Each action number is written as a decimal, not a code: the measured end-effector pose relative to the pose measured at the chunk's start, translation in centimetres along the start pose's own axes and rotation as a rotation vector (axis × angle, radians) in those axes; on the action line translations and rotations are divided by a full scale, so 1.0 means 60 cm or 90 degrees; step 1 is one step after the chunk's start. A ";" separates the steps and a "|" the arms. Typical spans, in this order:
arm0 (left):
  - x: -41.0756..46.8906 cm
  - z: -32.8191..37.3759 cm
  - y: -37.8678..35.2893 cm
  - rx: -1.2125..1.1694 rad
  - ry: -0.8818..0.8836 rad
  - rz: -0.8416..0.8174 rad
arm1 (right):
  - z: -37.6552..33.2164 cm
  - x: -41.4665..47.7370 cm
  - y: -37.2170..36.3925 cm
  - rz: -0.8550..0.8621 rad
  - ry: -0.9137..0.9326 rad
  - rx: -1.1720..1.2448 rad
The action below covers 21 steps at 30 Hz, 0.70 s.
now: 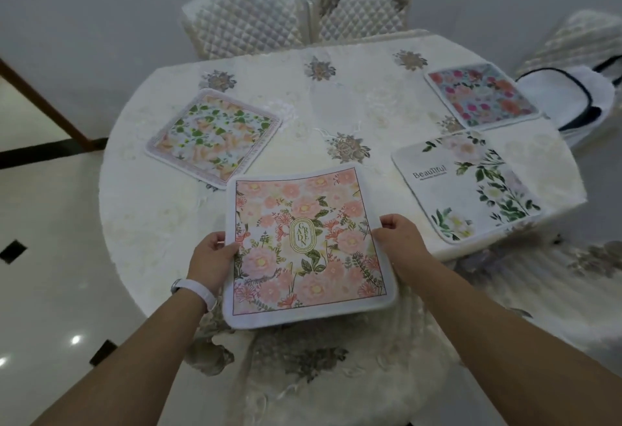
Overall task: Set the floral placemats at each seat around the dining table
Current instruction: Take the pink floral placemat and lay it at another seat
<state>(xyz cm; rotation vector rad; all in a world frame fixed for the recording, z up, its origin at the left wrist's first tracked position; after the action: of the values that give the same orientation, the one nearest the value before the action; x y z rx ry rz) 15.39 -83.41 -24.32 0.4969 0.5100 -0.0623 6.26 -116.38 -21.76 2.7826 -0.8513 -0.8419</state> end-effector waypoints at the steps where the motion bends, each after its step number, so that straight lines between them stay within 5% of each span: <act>1: 0.006 -0.003 -0.001 -0.007 0.007 0.007 | 0.001 0.012 -0.008 -0.009 -0.007 -0.001; 21: 0.089 -0.040 -0.074 0.057 0.061 0.088 | 0.030 0.194 -0.051 -0.057 0.011 -0.154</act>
<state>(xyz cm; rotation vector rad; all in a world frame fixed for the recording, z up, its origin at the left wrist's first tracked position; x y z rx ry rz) 18.17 -85.81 -30.68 0.6230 0.5666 0.0716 14.79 -120.05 -29.59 2.6270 -0.5830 -0.8699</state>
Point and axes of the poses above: each hand's wrist, its own x-axis towards the middle knuckle, its own y-axis out of the back of the hand, z = x × y, the point moved 4 cm from there along x, towards the middle knuckle, and after that the axes turned 11 degrees about x, right-handed, at the moved point
